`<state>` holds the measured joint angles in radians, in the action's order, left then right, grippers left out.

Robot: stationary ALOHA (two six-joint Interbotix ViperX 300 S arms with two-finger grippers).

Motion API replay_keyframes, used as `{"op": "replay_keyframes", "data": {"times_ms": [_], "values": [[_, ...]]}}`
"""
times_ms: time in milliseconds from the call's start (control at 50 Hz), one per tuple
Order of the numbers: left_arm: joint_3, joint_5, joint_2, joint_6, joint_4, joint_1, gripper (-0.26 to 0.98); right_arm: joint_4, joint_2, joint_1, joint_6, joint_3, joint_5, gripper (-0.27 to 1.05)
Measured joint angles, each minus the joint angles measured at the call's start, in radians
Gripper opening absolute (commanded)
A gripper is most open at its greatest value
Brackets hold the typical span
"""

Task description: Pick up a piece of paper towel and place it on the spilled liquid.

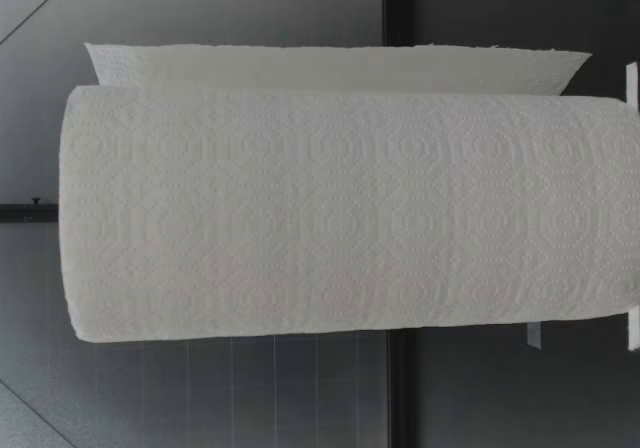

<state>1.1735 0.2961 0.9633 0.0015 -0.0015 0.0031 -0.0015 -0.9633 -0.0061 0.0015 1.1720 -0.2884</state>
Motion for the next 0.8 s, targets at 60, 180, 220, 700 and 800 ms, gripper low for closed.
{"op": "replay_keyframes", "data": {"times_ms": [60,180,220,700,800], "values": [[-0.002,0.006,-0.006,0.000,-0.002,0.002,0.14,-0.002,0.002,-0.002,0.003,0.002,-0.002,0.04],[-0.002,0.020,-0.026,0.002,0.000,0.011,0.13,-0.002,0.017,-0.002,0.009,0.002,-0.002,0.02],[-0.003,0.026,-0.034,0.000,0.000,0.009,0.13,0.000,0.025,-0.002,0.009,0.000,0.000,0.02],[-0.252,0.031,-0.397,-0.003,-0.011,0.037,0.13,-0.026,0.212,-0.002,0.015,-0.301,0.824,0.01],[-0.316,0.000,-0.479,-0.003,-0.011,0.052,0.13,-0.066,0.272,0.000,0.021,-0.347,0.976,0.01]]}}
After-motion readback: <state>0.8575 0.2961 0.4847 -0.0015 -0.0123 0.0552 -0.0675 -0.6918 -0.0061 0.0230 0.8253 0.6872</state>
